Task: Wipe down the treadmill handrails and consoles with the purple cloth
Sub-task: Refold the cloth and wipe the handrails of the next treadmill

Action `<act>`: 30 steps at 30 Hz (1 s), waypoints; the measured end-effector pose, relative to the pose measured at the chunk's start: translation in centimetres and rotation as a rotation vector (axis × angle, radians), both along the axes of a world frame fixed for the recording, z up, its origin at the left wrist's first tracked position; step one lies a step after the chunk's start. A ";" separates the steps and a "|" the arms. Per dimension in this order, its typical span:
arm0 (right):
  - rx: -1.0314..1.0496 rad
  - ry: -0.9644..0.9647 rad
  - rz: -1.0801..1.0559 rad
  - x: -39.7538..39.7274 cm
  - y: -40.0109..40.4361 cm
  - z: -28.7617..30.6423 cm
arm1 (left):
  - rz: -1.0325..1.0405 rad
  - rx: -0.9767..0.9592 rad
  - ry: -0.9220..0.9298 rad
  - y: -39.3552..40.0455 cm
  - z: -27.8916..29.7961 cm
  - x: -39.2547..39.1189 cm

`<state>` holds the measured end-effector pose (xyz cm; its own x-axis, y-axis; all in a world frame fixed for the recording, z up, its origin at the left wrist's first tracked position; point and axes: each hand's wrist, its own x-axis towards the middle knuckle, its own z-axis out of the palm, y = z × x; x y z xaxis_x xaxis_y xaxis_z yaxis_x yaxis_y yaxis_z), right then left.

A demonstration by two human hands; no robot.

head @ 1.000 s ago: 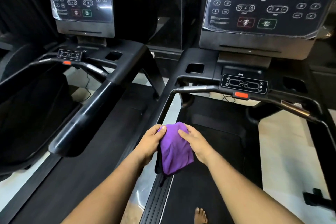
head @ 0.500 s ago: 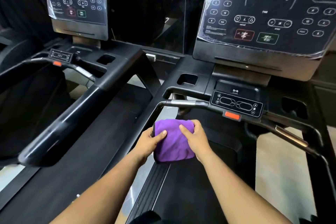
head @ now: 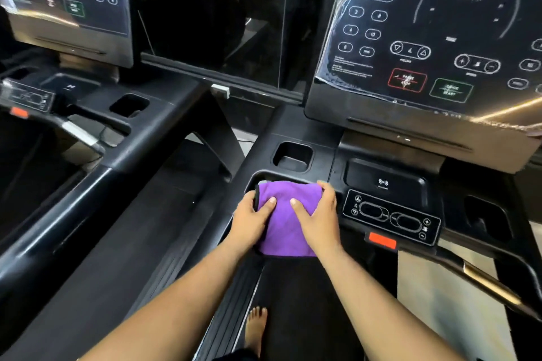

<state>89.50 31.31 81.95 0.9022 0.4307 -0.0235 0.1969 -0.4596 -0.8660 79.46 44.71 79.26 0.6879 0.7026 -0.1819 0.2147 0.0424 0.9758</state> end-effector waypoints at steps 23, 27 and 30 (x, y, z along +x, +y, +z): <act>-0.945 -0.264 0.073 15.5 10.9 -6.9 | -0.474 1.041 0.527 12.8 -8.2 13.8; -0.971 -0.377 0.337 18.7 12.5 -6.0 | -0.471 0.926 0.599 13.6 -8.6 12.9; -0.982 -0.474 0.603 19.5 11.9 -5.8 | -0.487 0.882 0.567 13.7 -8.3 12.8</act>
<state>108.96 43.22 76.17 0.5741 0.7634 -0.2959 0.8004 -0.5995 0.0060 92.22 58.43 70.91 0.8975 0.4218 -0.1290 0.4374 -0.8135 0.3833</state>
